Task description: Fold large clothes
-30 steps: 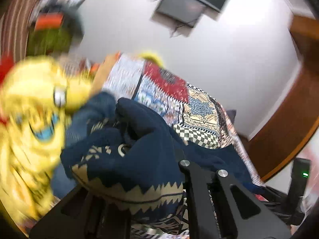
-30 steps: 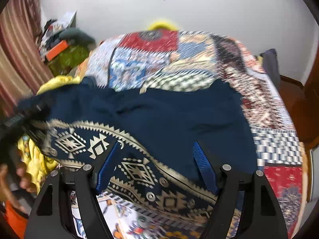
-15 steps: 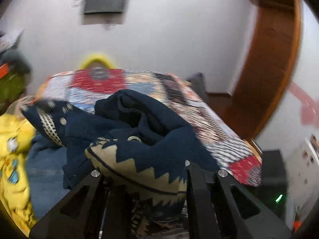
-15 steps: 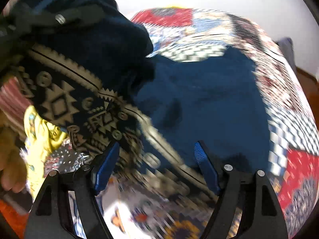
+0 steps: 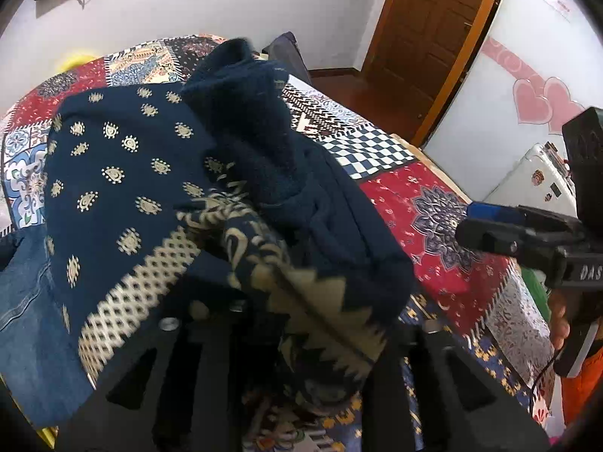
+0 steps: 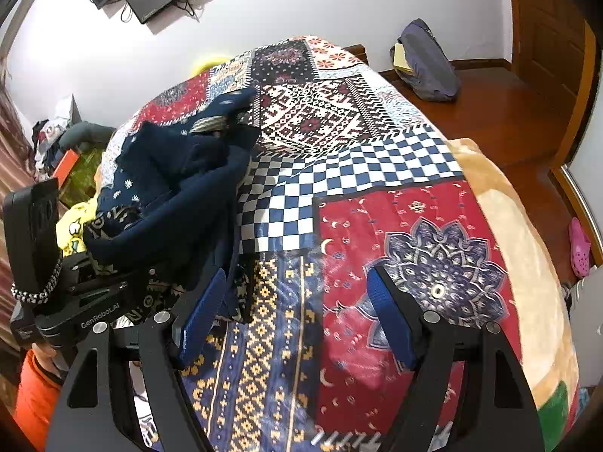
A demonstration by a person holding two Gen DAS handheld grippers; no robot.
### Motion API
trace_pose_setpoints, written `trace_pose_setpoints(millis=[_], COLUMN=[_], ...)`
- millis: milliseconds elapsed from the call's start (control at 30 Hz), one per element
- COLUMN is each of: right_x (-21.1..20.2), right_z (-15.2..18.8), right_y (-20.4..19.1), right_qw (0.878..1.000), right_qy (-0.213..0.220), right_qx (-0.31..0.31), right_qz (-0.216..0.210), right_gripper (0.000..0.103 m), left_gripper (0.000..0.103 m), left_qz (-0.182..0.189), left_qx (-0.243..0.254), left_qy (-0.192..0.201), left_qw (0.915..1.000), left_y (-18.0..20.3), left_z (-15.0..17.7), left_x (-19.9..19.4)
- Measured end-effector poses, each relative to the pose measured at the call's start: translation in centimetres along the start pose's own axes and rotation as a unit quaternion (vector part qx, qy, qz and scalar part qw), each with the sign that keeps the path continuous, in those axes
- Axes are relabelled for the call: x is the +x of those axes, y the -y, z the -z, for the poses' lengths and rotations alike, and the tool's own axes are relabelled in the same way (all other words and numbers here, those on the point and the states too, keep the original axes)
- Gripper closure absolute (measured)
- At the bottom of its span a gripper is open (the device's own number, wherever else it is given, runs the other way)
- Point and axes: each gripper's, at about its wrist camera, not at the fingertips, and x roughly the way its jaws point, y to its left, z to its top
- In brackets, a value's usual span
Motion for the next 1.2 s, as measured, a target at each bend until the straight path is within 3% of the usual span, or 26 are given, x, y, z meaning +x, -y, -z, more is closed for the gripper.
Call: trace_pose_setpoints(millis=[100,333,500,567,733,867,933,1033,1200], right_x=[-1.2,-3.5,-2.9,-1.6,3.1,5.7,6.2,6.8,6.0], right_z=[-0.3,-1.1,-1.8,-2.1,-2.1,-1.0,-0.1,1.5,3.3], right_y=[-0.7,-4.1,-7.6,-8.9,-10.4,-9.3,-8.5,-6.4,-3.1], right_qw=[1.0,0.997,0.993,0.992,0.993,0.994,0.994,0.993,0.993], right_qy=[0.012,0.046,0.058,0.057,0.023,-0.013,-0.024,-0.057,-0.091], right_qx=[-0.005,-0.05,-0.086,-0.097,-0.11,-0.104,-0.105,-0.106,-0.077], right_qz=[-0.008,-0.036,-0.055,-0.056,-0.039,-0.024,-0.02,0.007,-0.002], right_gripper=[0.029,0.029,0.028,0.028,0.028,0.028,0.028,0.028,0.028], left_gripper=[0.058,0.056,0.053,0.051,0.044,0.043,0.038,0.031,0.031], left_qz=[0.009,0.015,-0.015,-0.049,-0.108,-0.094,-0.087,-0.108,-0.181], left_qx=[0.015,0.029,-0.012,-0.034,-0.091,-0.136,-0.143,-0.13,-0.073], left_qy=[-0.006,-0.016,0.014,0.037,0.073,0.055,0.055,0.058,0.003], left_qw=[0.9998,0.9993,0.9997,0.9976,0.9873,0.9847,0.9844,0.984,0.9808], left_y=[1.8,2.1,-1.0,-3.0,-7.3,-10.0,-10.3,-9.9,-9.4], left_z=[1.8,6.9,7.1,6.6,5.1,5.8,6.7,8.3,11.1], left_x=[-1.4,-5.1,-8.1,-9.7,-10.9,-8.7,-8.0,-7.7,-7.0])
